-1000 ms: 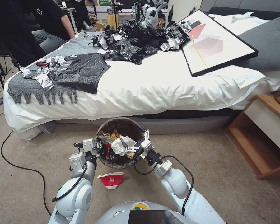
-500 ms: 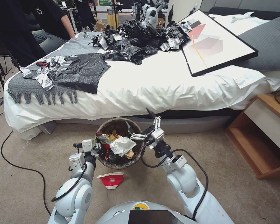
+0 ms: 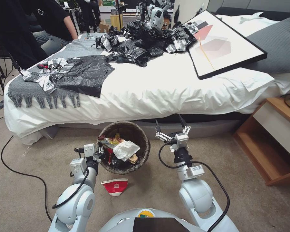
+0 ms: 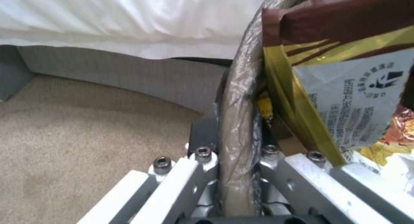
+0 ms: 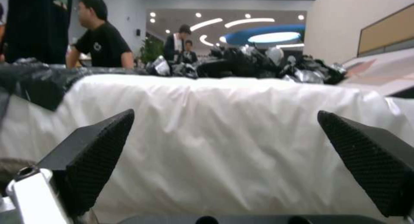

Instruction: Pick up the trash bin, then pick up the garbage from the floor and place it into the trash bin.

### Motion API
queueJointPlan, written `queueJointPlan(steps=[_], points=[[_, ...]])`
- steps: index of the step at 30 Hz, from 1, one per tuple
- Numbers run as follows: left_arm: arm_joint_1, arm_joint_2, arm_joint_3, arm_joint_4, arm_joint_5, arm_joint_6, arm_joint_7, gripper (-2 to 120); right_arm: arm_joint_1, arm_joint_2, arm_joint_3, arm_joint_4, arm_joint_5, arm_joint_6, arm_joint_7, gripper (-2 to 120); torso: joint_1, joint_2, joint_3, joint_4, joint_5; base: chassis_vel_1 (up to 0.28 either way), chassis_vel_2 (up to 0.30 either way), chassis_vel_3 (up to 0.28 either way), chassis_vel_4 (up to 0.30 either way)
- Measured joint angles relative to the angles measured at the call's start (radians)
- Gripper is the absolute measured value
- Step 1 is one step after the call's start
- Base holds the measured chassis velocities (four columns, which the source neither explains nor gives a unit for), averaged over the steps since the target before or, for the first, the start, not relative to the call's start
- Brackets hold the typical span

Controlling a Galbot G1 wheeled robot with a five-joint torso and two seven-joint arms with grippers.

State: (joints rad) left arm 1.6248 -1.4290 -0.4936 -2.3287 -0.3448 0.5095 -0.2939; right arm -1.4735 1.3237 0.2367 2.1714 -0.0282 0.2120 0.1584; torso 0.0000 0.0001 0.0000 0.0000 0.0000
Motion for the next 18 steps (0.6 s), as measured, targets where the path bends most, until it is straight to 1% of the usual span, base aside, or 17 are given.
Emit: queueJointPlan(steps=[2, 5, 18], points=[[-0.001, 0.000, 0.001, 0.000, -0.001, 0.000, 0.000, 4, -0.020, 0.016, 0.007, -0.021, -0.009, 0.007, 0.008, 100, 0.000, 0.000, 0.000, 0.0001, 0.0000, 0.000, 0.000, 0.000, 0.000], [-0.003, 0.000, 0.003, 0.000, -0.003, 0.000, -0.004, 4, -0.023, 0.020, 0.007, -0.028, -0.011, 0.010, 0.008, 100, 0.000, 0.000, 0.000, 0.0000, 0.0000, 0.000, 0.000, 0.000, 0.000], [0.002, 0.001, 0.005, -0.006, -0.004, 0.001, -0.002, 4, -0.011, 0.007, 0.007, -0.038, -0.003, 0.014, 0.004, 100, 0.000, 0.000, 0.000, 0.0000, 0.0000, 0.000, 0.000, 0.000, 0.000]])
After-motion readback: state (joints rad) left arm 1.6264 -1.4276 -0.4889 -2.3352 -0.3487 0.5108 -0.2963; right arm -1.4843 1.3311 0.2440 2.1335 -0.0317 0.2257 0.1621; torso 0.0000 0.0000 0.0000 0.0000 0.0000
